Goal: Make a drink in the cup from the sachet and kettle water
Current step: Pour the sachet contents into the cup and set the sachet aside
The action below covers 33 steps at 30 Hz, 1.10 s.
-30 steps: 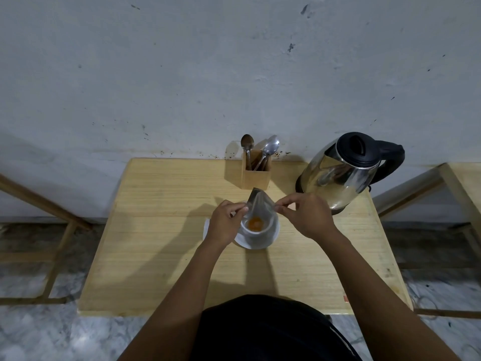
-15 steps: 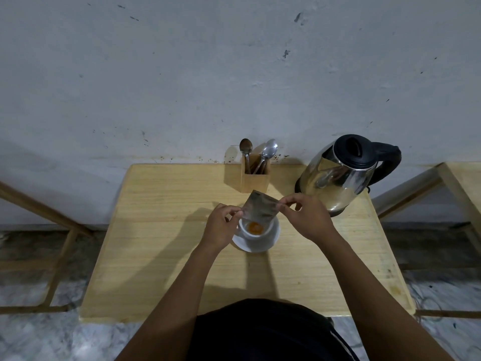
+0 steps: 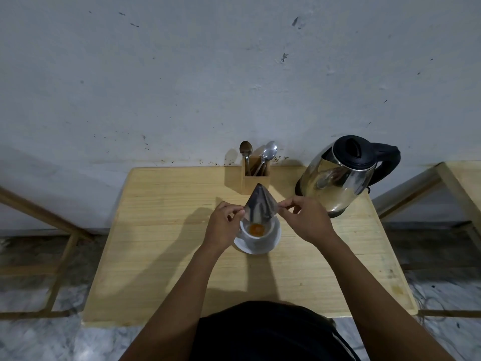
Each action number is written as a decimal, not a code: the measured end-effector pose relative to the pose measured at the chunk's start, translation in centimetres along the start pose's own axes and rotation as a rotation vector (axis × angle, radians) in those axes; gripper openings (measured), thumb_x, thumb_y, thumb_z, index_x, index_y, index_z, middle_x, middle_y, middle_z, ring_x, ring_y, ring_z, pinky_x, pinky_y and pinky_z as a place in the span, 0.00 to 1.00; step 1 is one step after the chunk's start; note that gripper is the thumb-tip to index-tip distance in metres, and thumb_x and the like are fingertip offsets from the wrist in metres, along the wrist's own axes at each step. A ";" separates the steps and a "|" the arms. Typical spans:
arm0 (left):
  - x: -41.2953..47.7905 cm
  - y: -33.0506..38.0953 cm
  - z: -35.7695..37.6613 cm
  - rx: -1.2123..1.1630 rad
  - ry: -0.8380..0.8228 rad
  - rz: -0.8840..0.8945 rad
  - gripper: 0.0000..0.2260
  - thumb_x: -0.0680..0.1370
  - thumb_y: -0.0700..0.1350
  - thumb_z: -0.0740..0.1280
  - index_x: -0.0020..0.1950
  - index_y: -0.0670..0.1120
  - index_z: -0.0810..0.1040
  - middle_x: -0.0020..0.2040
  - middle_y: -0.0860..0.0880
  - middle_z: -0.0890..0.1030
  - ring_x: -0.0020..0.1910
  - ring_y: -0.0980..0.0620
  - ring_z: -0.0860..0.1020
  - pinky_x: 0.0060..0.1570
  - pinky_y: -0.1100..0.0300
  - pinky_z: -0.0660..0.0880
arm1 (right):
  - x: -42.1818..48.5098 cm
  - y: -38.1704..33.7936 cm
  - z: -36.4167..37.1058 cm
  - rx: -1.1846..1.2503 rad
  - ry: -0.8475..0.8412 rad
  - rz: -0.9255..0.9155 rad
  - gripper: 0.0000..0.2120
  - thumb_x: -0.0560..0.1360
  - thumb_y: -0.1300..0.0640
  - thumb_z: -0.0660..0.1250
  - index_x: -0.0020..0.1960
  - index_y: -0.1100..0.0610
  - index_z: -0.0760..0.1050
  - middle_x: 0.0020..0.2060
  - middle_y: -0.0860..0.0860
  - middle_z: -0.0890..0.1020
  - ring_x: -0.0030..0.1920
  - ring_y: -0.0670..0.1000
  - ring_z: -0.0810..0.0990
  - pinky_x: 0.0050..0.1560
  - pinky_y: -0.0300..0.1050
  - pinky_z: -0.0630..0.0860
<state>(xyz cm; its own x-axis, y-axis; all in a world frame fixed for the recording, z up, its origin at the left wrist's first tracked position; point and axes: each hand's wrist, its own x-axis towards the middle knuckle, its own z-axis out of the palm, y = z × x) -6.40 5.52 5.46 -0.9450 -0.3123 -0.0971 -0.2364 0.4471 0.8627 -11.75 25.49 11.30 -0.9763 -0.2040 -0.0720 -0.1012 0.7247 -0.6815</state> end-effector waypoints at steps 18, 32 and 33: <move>-0.4 1.9 -1.5 -0.212 0.018 -0.320 0.16 0.80 0.57 0.60 0.51 0.46 0.79 0.46 0.49 0.78 0.43 0.51 0.77 0.38 0.63 0.69 | -0.9 0.6 0.4 0.053 0.110 -0.198 0.02 0.72 0.54 0.72 0.44 0.47 0.80 0.37 0.36 0.79 0.40 0.43 0.77 0.49 0.48 0.75; -1.3 0.3 -6.5 -0.278 -0.062 -0.440 0.12 0.77 0.48 0.65 0.37 0.43 0.77 0.32 0.46 0.76 0.31 0.50 0.72 0.35 0.59 0.68 | -1.3 0.9 4.9 -0.177 -0.075 -0.394 0.23 0.68 0.47 0.73 0.61 0.48 0.75 0.56 0.49 0.77 0.55 0.49 0.76 0.53 0.48 0.76; -1.6 -0.8 -6.6 -0.247 -0.018 -0.454 0.12 0.77 0.48 0.65 0.37 0.43 0.76 0.32 0.44 0.75 0.31 0.49 0.71 0.33 0.59 0.67 | -1.2 1.3 5.4 -0.149 -0.129 -0.288 0.28 0.68 0.44 0.72 0.65 0.47 0.71 0.61 0.49 0.75 0.59 0.50 0.74 0.56 0.48 0.76</move>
<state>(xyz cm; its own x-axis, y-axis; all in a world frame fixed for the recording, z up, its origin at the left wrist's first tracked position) -3.19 0.07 8.19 -0.7638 -0.4132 -0.4958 -0.5655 0.0582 0.8227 -9.68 23.12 6.64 -0.8721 -0.4892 0.0099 -0.4055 0.7111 -0.5743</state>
